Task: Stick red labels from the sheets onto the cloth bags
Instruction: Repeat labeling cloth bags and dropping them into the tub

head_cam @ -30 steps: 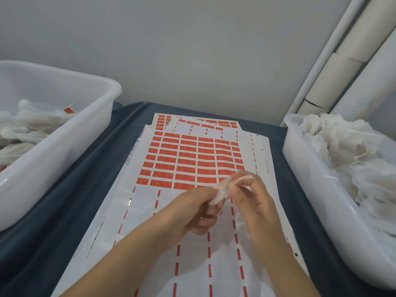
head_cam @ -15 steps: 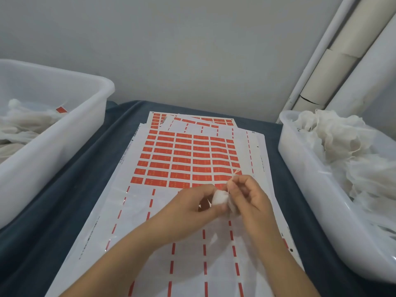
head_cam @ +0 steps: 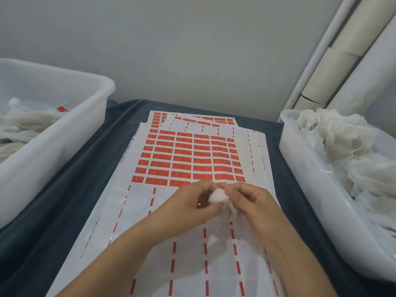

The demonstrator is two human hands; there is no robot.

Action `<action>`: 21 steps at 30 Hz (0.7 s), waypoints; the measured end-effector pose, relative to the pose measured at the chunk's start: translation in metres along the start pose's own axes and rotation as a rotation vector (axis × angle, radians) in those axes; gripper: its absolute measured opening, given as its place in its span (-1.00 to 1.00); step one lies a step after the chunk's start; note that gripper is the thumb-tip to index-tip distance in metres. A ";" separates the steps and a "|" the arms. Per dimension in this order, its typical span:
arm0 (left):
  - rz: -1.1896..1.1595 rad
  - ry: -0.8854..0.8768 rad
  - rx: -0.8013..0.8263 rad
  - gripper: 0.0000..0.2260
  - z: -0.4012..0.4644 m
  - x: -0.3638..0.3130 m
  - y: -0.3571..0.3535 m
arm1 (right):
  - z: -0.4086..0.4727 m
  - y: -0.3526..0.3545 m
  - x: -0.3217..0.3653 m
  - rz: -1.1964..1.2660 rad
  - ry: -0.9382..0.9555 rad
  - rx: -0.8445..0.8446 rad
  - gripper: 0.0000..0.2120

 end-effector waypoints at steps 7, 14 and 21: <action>-0.103 0.058 -0.056 -0.87 0.003 0.001 0.008 | -0.002 0.001 0.007 -0.091 0.052 0.021 -0.67; -0.118 -0.033 -0.134 -0.76 0.003 -0.003 0.014 | -0.001 0.002 0.003 -0.012 -0.024 -0.072 -0.70; 0.031 -0.198 -0.246 -0.81 -0.004 -0.011 0.014 | -0.007 -0.005 -0.003 0.164 -0.193 0.146 -0.81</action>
Point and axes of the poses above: each hand's wrist, its own z-axis towards the middle knuckle, its own y-axis out of the back of the hand, x = y × z, the point moved 5 cm from there along z, towards the middle knuckle, and after that the axes turned 7 degrees about -x, right-handed, at the moved point
